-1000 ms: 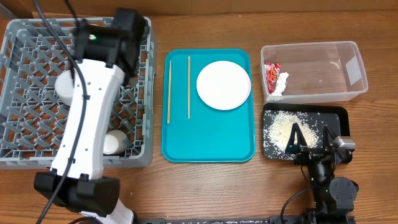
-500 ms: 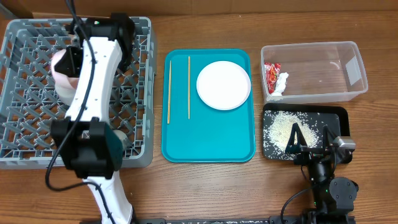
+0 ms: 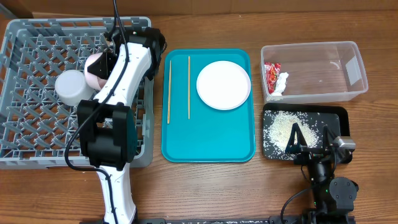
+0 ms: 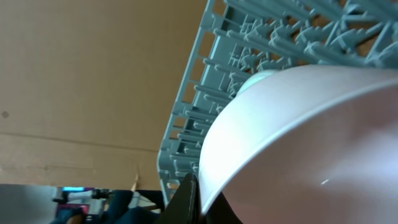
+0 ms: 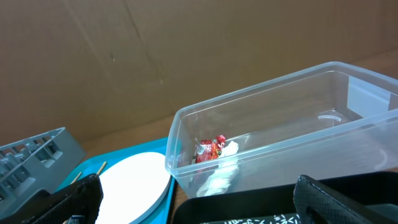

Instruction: Sort waste into correct bins and load items into the dishwasher

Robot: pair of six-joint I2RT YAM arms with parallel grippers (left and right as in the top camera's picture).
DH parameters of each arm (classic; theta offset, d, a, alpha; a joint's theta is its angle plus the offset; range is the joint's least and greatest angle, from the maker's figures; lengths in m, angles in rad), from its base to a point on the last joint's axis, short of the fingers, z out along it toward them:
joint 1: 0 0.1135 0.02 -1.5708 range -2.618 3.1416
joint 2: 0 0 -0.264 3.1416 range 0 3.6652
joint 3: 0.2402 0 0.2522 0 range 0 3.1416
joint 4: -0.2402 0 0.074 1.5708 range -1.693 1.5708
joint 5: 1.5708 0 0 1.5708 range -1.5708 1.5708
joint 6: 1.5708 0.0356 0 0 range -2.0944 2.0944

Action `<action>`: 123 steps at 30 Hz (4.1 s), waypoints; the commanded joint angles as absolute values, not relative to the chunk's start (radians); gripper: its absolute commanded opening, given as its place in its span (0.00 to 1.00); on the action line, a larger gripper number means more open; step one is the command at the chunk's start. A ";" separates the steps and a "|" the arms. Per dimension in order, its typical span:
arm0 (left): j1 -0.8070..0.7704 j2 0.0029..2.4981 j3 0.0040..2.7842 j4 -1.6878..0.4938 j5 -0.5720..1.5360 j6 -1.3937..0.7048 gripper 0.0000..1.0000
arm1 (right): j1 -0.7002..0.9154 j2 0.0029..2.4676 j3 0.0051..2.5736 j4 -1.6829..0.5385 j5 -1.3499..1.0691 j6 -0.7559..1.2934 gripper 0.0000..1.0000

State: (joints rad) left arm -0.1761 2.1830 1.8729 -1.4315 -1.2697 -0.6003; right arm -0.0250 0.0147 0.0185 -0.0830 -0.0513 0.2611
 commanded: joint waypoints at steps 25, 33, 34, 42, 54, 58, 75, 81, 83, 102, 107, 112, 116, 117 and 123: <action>-0.200 2.190 1.765 -1.432 -1.433 -0.606 0.04 | -0.028 0.003 0.008 -0.078 -0.046 0.262 1.00; -0.154 2.189 1.765 -1.429 -1.347 -0.625 0.04 | -0.028 0.003 0.008 -0.078 -0.046 0.262 1.00; -0.148 2.189 1.765 -1.428 -1.310 -0.625 0.04 | -0.028 0.003 0.008 -0.078 -0.046 0.262 1.00; -0.152 2.189 1.764 -1.409 -1.243 -0.629 0.04 | -0.028 0.003 0.008 -0.078 -0.046 0.262 1.00; -0.317 2.189 1.764 -1.417 -1.262 -0.620 0.64 | -0.028 0.003 0.008 -0.078 -0.046 0.262 1.00; -0.352 2.189 1.809 -1.501 -1.262 -0.631 1.00 | -0.028 0.003 0.008 -0.078 -0.046 0.262 1.00; -0.347 2.117 2.362 -1.512 0.062 -0.454 0.89 | -0.028 0.003 0.008 -0.079 -0.046 0.262 1.00; -0.402 2.119 2.079 -1.362 0.025 -0.594 0.83 | -0.028 0.003 0.008 -0.079 -0.046 0.262 1.00; -0.406 2.119 1.961 -1.289 -0.002 -0.693 0.79 | -0.028 0.003 0.008 -0.078 -0.046 0.262 1.00; -0.386 2.122 1.531 -0.812 0.048 -0.389 0.20 | -0.028 0.003 0.008 -0.078 -0.046 0.262 1.00; -0.397 2.122 1.526 -0.860 0.012 -0.399 0.04 | -0.028 0.003 0.008 -0.078 -0.046 0.262 1.00; -0.399 2.110 1.628 -0.947 0.072 -0.400 0.04 | -0.028 0.003 0.008 -0.078 -0.046 0.262 1.00; -0.395 2.061 1.791 -1.120 0.047 -0.410 0.04 | -0.028 0.003 0.008 -0.078 -0.046 0.262 1.00; -0.390 2.033 1.831 -1.170 0.021 -0.426 0.04 | -0.028 0.003 0.008 -0.078 -0.046 0.262 1.00; -0.306 1.866 1.855 -1.304 -0.015 -0.425 0.04 | -0.028 0.003 0.008 -0.078 -0.046 0.262 1.00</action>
